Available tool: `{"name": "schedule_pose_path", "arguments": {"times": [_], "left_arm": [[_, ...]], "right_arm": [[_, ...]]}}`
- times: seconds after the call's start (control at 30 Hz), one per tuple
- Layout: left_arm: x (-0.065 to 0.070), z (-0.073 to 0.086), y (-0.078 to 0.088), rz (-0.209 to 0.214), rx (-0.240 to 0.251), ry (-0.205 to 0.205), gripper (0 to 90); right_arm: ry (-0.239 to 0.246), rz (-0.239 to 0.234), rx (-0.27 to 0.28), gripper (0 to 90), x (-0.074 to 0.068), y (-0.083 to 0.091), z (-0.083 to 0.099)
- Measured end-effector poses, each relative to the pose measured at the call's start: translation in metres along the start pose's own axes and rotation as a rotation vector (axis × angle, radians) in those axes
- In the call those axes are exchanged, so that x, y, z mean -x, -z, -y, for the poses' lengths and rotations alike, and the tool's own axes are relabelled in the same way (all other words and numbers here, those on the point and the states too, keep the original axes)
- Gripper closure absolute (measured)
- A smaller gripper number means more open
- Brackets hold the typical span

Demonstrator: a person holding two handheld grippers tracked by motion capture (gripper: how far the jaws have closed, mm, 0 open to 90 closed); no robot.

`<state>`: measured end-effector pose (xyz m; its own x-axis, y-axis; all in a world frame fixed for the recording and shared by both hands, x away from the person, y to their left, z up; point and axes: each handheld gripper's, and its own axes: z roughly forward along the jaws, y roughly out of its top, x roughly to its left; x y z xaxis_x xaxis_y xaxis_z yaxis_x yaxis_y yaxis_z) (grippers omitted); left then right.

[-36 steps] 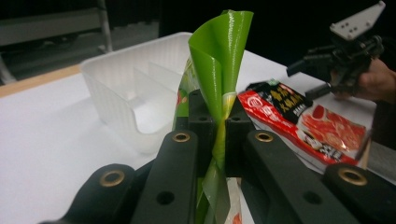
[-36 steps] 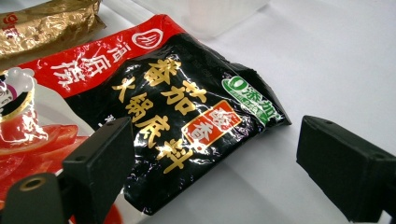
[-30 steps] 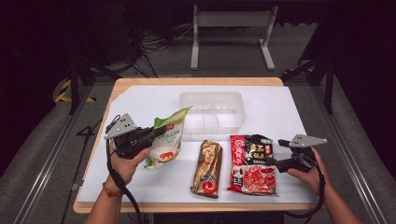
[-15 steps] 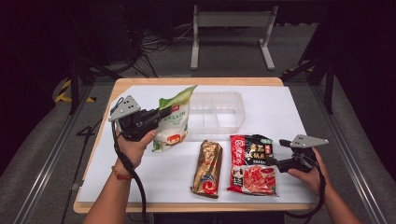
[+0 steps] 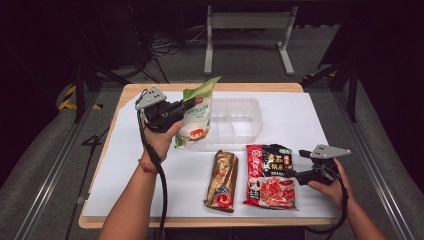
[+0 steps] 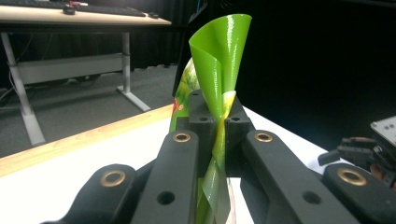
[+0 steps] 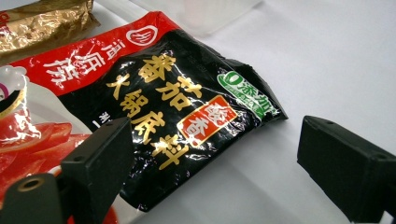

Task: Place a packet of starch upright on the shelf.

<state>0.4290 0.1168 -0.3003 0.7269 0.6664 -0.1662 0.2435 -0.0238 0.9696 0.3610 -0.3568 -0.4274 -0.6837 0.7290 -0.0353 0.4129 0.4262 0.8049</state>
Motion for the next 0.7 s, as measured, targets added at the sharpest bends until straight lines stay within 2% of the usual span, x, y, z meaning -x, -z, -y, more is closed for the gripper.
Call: {"name": "schedule_pose_path", "arguments": {"times": [0.17,0.33,0.37,0.5,0.7], "left_arm": [[-0.005,0.001,-0.012,-0.026,-0.002,-0.003,86.3],[-0.012,0.002,-0.025,-0.043,0.013,0.025,86.4],[-0.013,0.002,-0.027,-0.051,0.014,0.015,86.4],[-0.013,0.001,-0.035,-0.065,0.02,0.016,86.4],[-0.015,0.001,-0.049,-0.112,0.028,0.014,86.4]], "right_arm": [[-0.002,0.0,0.001,11.7,0.0,0.0,0.0],[-0.004,-0.005,0.0,11.7,0.001,-0.001,0.001],[-0.004,-0.005,0.001,11.7,0.001,-0.001,0.001],[-0.003,-0.005,0.0,11.7,0.0,-0.002,0.001],[-0.004,-0.004,-0.002,11.7,0.001,-0.001,0.001]]}}
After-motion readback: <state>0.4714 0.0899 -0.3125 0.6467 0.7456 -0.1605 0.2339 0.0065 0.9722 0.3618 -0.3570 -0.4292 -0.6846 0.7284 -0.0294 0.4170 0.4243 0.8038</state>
